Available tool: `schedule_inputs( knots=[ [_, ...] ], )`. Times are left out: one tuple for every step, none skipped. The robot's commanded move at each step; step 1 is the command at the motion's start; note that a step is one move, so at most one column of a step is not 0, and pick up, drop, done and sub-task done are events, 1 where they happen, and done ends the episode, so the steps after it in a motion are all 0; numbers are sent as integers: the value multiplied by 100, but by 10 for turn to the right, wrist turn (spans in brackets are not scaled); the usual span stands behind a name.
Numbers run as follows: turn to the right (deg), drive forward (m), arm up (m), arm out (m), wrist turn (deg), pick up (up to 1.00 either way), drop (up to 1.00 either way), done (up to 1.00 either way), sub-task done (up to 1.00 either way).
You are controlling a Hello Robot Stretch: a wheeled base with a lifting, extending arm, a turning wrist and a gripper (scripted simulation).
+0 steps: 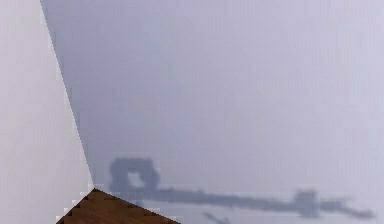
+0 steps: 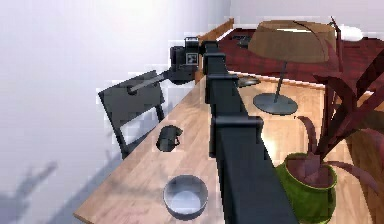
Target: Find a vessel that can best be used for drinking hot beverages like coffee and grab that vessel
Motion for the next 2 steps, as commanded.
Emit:
schedule_inputs(
  knots=[
    [0,0,0,0,300,0,0,0,0],
    [0,0,-30,0,0,0,0,0,0]
  ],
)
